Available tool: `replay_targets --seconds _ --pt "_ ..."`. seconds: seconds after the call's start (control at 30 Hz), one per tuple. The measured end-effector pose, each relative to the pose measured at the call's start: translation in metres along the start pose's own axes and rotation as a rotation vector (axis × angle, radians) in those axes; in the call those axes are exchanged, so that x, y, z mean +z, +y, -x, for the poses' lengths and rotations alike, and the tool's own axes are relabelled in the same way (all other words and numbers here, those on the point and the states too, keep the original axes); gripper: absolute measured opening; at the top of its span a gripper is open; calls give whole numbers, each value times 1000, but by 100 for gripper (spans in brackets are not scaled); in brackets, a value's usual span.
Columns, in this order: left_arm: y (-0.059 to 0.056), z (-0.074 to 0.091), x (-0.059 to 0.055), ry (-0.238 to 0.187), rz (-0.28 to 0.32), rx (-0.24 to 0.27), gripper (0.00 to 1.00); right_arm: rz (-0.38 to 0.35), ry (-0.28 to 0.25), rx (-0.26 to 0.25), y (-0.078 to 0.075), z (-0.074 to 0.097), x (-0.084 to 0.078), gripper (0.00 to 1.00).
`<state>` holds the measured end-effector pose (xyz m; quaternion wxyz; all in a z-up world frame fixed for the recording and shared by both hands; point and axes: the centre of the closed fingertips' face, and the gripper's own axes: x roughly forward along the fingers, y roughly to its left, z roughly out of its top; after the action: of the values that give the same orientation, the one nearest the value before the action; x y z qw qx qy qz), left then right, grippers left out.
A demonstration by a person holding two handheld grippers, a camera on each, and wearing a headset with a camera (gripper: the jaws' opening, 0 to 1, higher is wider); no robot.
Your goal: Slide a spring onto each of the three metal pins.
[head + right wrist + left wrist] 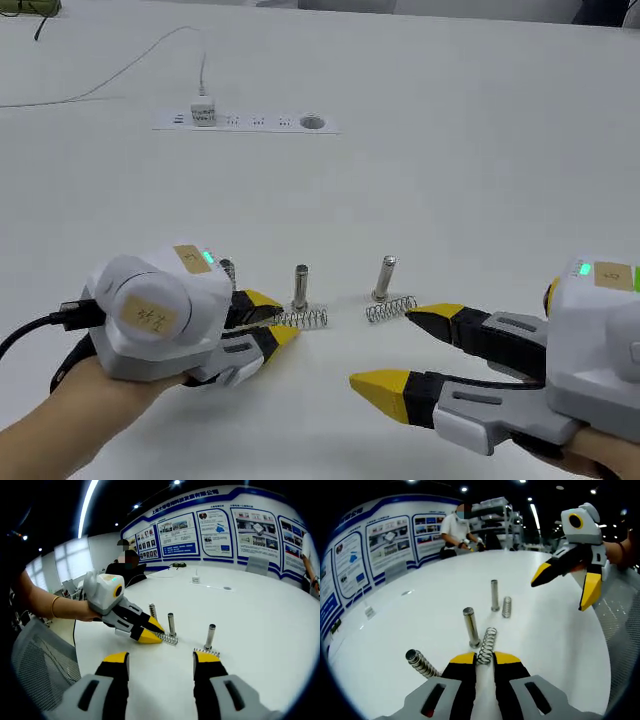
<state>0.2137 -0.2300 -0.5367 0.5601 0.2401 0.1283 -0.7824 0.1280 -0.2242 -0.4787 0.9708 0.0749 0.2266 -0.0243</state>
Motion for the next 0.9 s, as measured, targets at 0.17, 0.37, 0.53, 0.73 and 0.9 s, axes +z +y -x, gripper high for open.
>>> replay_targets --seconds 0.17,0.37,0.53,0.73,0.9 --pt "-2 0 -1 4 -1 -6 12 -10 2 -6 -1 0 -2 53" --pt "-4 0 -2 5 7 -21 11 -23 -2 -19 -6 0 -3 53" --pt "-8 4 -2 9 12 -36 10 -32 -8 -22 -8 1 -2 52" --pt "-10 12 5 -25 67 -43 10 -55 -27 -25 -10 2 3 52" --pt "-13 21 11 -60 100 -44 10 -92 -61 -18 -10 4 10 52"
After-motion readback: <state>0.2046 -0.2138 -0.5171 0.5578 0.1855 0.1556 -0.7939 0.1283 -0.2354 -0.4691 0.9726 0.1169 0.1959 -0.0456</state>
